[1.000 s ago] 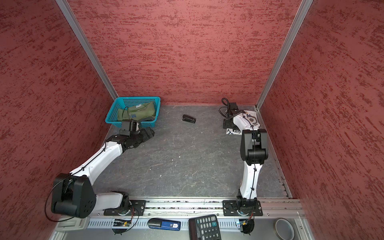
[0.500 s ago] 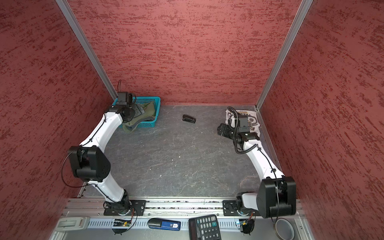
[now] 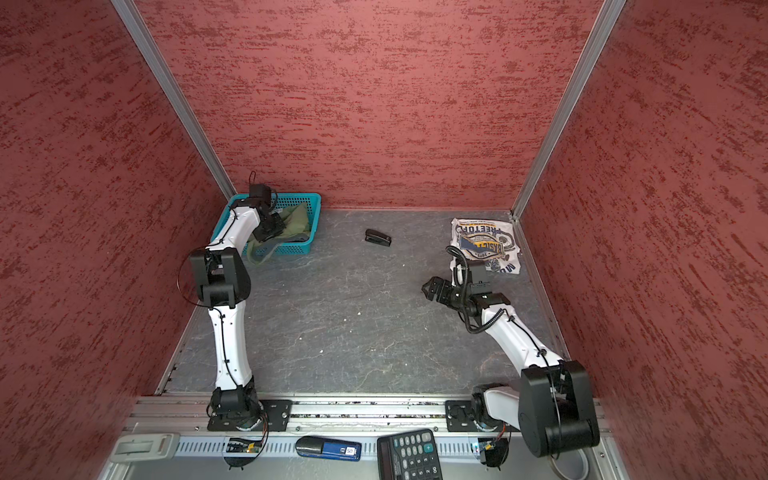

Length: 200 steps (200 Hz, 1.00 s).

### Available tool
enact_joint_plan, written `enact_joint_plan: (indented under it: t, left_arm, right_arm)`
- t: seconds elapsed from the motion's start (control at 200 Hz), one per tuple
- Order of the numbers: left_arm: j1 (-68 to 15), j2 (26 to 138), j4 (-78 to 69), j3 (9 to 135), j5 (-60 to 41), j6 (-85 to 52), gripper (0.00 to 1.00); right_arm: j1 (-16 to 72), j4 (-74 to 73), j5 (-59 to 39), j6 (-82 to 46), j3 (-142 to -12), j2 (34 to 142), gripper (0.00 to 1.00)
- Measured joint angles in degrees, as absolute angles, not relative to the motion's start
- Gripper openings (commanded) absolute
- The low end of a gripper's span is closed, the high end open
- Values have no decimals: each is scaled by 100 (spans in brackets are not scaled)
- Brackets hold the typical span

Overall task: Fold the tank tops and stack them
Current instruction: 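Grasp the olive-green garment in the teal basket with the left gripper and lift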

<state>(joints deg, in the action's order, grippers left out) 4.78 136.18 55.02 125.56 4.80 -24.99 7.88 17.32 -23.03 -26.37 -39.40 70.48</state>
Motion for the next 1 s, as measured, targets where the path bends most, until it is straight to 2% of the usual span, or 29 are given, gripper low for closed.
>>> enact_joint_plan:
  t: [0.14,0.27,0.581,0.766,1.002]
  left_arm:
    - [482,13498,5588,12682,215,-2480,0]
    - [482,12938,5590,12685,75,-2475,0]
    - [178,9966,5170,12573,12,-2449,0]
    - [-751,8370,4834,12617,246,-2176,0]
    - [-2447,7749,4807,13080,810,-1658,0]
  right_arm:
    - [801,1625,-2303,-2646,-3940,7057,98]
    - [801,1566,-2300,-2685,-3940,7061,98]
    - [805,1568,-2294,-2860,-3946,6978,98]
    - [805,1575,-2342,-3050,-4062,6904,98]
    - [805,1619,-2381,-3131,-4421,6733,98]
